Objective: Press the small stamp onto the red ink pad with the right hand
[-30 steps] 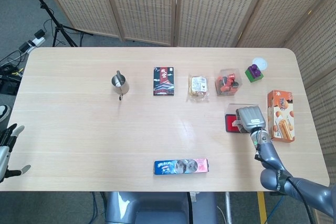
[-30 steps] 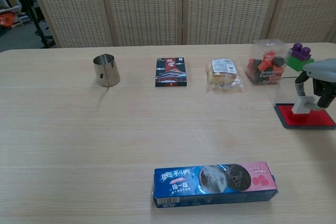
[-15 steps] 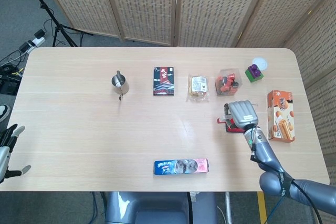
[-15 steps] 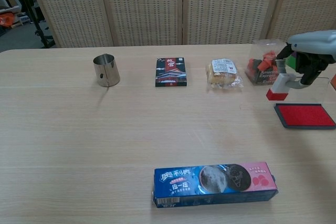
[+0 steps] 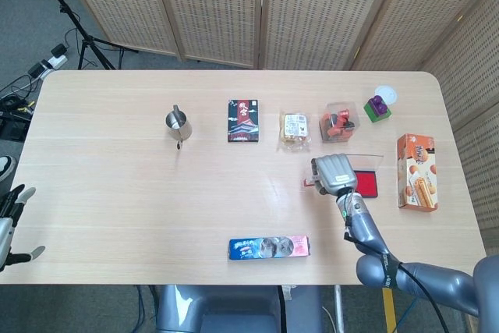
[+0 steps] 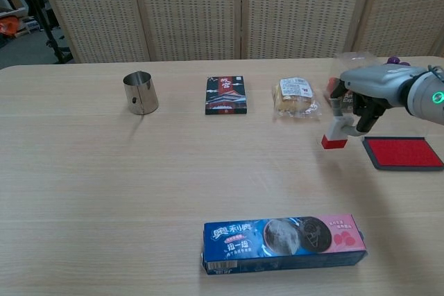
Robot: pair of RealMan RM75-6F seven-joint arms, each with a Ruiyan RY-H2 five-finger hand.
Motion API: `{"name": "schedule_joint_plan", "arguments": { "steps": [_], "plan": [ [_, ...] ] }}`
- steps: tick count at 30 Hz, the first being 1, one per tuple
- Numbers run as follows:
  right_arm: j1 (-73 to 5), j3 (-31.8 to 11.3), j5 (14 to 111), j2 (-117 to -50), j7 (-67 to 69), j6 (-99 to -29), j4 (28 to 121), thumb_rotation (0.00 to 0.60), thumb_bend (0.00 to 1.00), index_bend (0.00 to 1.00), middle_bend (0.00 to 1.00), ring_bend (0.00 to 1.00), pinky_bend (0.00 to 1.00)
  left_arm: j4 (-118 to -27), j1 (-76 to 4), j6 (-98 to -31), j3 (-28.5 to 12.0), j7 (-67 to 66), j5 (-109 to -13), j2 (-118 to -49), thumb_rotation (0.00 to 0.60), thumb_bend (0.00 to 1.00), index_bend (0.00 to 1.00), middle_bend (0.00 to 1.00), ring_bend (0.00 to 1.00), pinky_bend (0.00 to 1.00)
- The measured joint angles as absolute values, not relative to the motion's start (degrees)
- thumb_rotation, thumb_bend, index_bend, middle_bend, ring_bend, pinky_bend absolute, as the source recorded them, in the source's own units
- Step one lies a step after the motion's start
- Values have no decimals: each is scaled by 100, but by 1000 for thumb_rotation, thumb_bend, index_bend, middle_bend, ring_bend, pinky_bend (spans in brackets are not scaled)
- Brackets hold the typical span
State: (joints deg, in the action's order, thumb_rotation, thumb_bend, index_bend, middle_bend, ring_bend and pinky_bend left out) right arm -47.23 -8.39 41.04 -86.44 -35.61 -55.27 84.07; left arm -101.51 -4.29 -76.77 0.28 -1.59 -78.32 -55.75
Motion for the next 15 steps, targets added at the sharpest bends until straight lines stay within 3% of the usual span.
{"name": "schedule_joint_plan", "arguments": {
  "steps": [15],
  "plan": [
    [-4732,-785,4085,-8972,-3474,-5436,7932,600,515,571,1000,1000,1000,-10157,-451,-7620,44,-183,-7832,-5582,600,133,0,0,0,0]
  ]
}}
